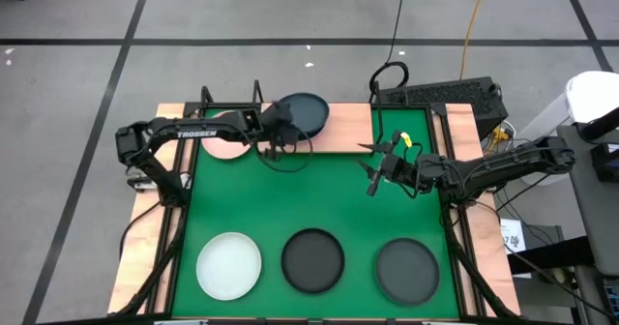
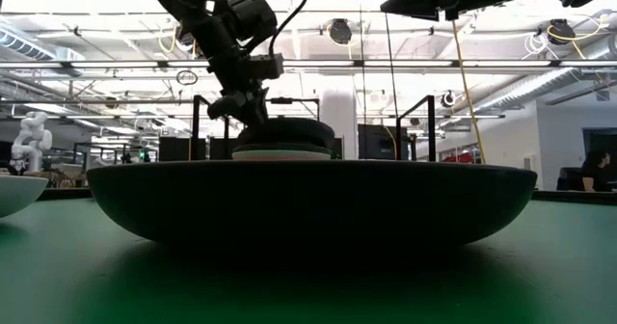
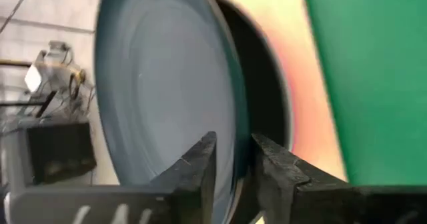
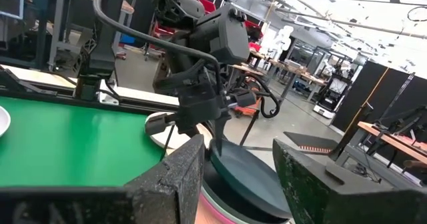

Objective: Place and stack plates onto a shelf
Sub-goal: Stack the blue plate on top of the dark green plate on the shelf, then put the dark green plate on the shelf, then stack the light pink plate on top of the dark green plate on the shelf

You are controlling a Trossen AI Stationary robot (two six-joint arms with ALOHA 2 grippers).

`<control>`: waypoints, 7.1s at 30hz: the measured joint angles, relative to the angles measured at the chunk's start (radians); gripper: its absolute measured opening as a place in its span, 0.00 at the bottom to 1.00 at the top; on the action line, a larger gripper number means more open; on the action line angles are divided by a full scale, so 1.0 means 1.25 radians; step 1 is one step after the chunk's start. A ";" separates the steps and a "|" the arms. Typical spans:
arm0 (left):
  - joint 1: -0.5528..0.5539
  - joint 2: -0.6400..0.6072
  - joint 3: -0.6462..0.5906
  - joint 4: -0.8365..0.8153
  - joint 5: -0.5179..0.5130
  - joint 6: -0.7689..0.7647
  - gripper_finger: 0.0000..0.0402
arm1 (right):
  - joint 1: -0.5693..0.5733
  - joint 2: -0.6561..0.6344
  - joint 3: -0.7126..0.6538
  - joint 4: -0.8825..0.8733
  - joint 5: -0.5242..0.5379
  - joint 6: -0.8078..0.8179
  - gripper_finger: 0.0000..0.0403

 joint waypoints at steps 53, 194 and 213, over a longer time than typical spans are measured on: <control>-0.339 -0.655 -0.645 0.817 -0.028 -0.475 0.46 | -0.025 0.162 0.166 -0.985 -0.761 0.609 0.40; -0.336 -0.655 -0.604 0.552 -0.167 -0.602 0.46 | -0.653 0.515 0.652 -0.793 -0.290 -0.060 0.17; -0.157 -0.503 -0.379 -0.226 -0.268 -0.885 0.46 | -0.304 0.046 0.136 -0.158 -0.399 0.088 0.17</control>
